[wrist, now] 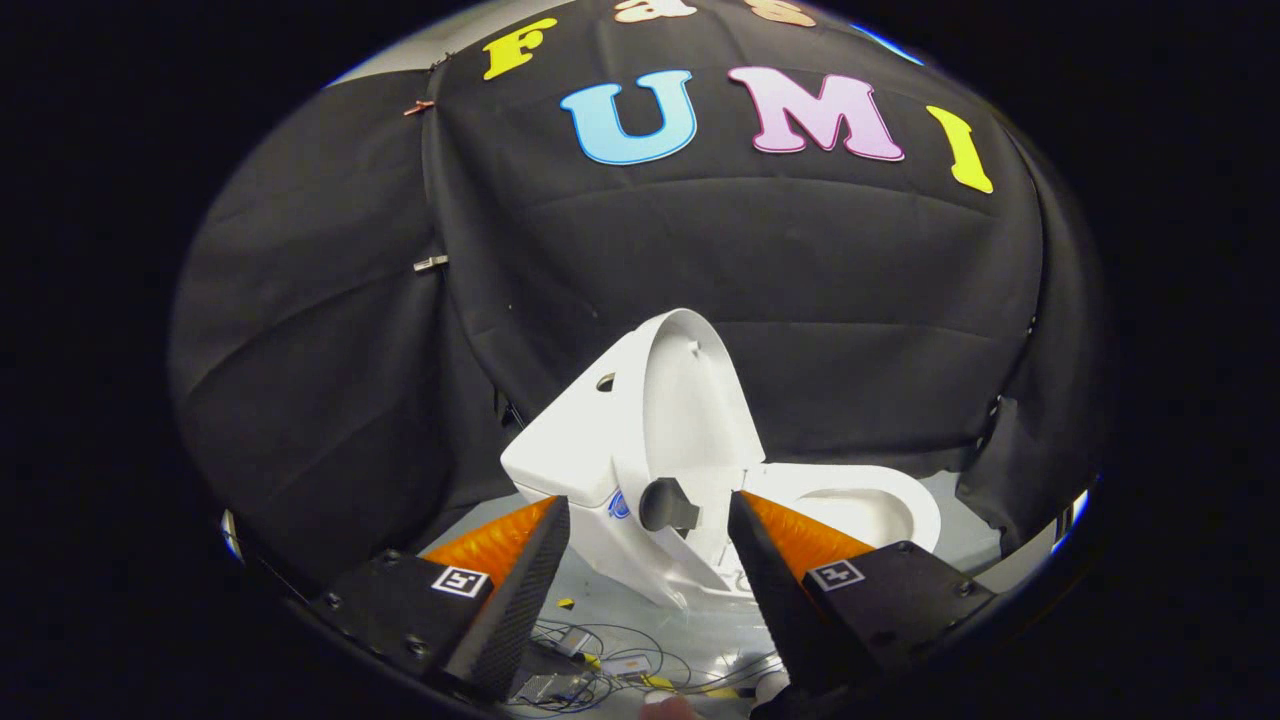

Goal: Open the toilet lid.

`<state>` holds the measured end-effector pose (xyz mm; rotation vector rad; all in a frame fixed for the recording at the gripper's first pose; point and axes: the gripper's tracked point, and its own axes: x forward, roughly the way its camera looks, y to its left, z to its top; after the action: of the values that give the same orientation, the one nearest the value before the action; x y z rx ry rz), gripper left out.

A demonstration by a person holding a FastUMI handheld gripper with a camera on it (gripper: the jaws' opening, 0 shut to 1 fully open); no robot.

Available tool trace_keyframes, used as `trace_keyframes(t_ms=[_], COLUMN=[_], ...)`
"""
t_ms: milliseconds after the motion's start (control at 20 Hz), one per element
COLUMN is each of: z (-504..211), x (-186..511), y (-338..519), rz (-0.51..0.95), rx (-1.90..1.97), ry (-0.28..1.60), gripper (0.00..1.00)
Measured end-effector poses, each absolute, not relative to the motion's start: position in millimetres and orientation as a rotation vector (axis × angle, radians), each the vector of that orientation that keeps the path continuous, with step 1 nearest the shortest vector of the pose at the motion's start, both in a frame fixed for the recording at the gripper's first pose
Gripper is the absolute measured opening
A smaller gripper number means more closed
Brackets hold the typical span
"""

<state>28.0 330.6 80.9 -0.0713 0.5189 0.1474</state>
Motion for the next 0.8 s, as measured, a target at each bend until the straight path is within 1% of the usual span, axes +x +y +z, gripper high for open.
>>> trace_keyframes(t_ms=[300, 800], z=[101, 99], x=[31, 61], y=[267, 115], rz=[0.153, 0.098], rx=[-0.024, -0.043], ry=[0.456, 0.27], gripper=[1.0, 0.99])
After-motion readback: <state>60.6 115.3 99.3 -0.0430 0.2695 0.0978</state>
